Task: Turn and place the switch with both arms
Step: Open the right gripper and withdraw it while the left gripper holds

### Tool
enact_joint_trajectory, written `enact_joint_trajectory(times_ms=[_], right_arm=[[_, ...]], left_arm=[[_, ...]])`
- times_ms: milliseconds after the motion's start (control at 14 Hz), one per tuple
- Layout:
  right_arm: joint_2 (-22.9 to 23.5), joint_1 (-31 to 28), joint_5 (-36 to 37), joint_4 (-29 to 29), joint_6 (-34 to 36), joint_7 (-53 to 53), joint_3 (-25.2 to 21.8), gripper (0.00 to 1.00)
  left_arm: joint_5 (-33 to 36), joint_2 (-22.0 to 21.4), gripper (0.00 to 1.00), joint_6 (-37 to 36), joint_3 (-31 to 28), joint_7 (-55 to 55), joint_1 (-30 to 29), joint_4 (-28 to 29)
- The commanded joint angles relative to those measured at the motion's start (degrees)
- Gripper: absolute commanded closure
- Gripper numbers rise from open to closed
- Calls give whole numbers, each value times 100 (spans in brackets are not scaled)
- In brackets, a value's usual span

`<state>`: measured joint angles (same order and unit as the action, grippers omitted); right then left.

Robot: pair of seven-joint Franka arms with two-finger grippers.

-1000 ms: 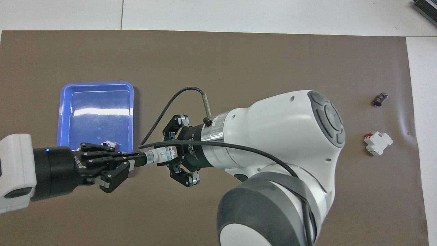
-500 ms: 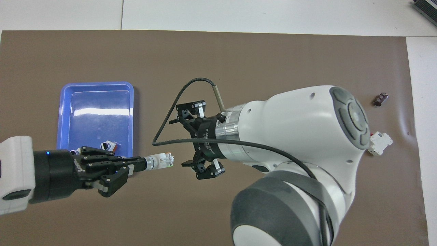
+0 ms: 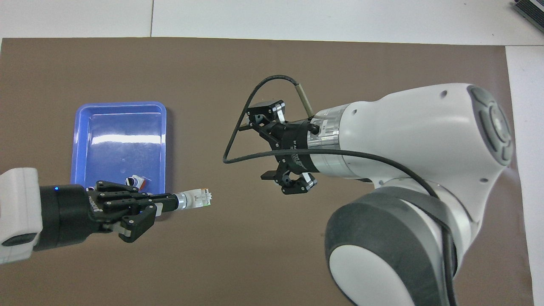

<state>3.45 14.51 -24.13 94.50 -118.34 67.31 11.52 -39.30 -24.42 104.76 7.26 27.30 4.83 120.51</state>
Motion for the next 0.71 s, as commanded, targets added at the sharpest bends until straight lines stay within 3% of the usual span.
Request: enact_joint_trajectory(times_ms=[0, 286, 643], right_arm=[[-90, -351, 1064, 77, 91, -770, 87, 0], [-204, -835, 1980, 69, 679, -2043, 52, 0], [-599, -889, 2211, 42, 1804, -4151, -1088, 0]], left_arm=[[518, 376, 100, 254, 3, 389, -35, 17], [1641, 1130, 100, 650, 3, 399, -35, -202], [2750, 2527, 100, 1265, -6, 364, -52, -940]])
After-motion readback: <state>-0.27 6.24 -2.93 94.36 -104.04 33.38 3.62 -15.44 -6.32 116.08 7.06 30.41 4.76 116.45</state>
